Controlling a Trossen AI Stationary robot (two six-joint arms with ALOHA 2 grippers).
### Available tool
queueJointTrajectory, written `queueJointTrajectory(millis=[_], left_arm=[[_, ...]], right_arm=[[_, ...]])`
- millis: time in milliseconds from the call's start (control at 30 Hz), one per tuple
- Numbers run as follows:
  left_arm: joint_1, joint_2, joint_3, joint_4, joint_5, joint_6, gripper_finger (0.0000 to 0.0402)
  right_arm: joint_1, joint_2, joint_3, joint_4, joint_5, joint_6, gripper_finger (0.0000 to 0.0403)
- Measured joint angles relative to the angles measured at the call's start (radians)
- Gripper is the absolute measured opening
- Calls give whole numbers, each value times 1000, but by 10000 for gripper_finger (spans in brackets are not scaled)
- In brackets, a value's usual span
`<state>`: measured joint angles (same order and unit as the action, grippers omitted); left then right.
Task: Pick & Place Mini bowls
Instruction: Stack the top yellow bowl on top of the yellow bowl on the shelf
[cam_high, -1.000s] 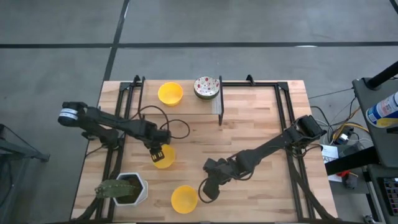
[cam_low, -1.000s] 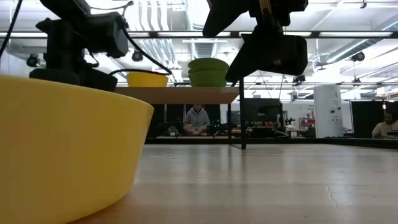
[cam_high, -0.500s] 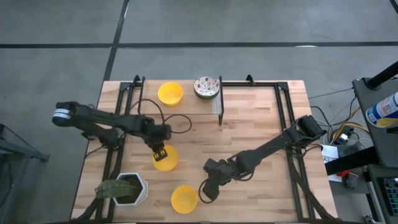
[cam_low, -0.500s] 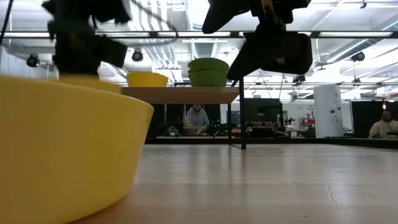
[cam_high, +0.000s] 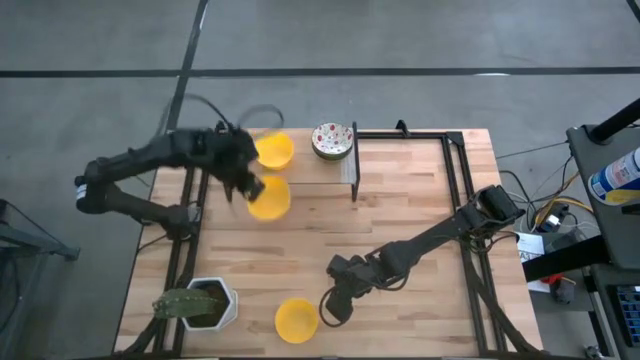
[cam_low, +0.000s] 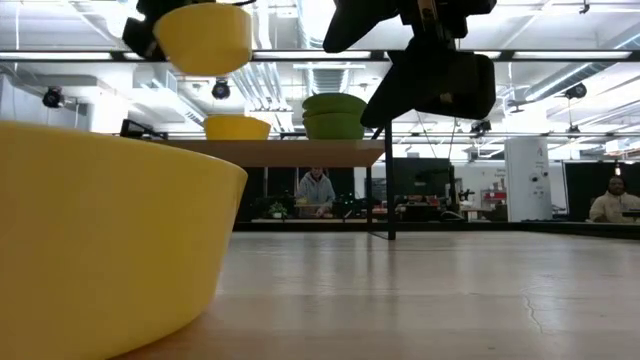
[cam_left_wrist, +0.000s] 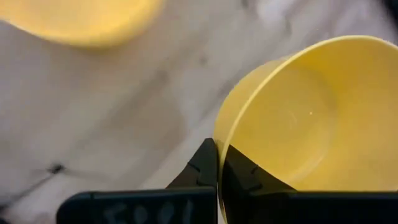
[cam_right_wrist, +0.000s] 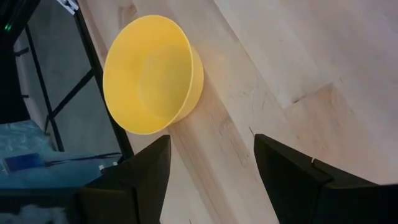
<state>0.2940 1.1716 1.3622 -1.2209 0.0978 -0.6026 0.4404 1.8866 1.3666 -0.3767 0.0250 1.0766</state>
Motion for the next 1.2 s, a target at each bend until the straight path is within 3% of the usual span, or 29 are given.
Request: queueJointTrajectory(millis=[300, 467, 800, 933, 1200], left_arm=[[352, 185, 299, -122, 81, 169, 0], [468, 297, 363, -165, 88, 238, 0], [497, 439, 365, -172, 57, 281, 0], [499, 457, 365, -178, -5, 273, 0], [497, 459, 365, -187, -3, 277, 25]], right_arm=[[-2, 0, 0, 0, 2, -37, 226], [-2, 0, 0, 0, 2, -37, 226], [-2, 0, 0, 0, 13, -37, 226], [-2, 0, 0, 0, 13, -37, 226], [-2, 0, 0, 0, 15, -53, 226]])
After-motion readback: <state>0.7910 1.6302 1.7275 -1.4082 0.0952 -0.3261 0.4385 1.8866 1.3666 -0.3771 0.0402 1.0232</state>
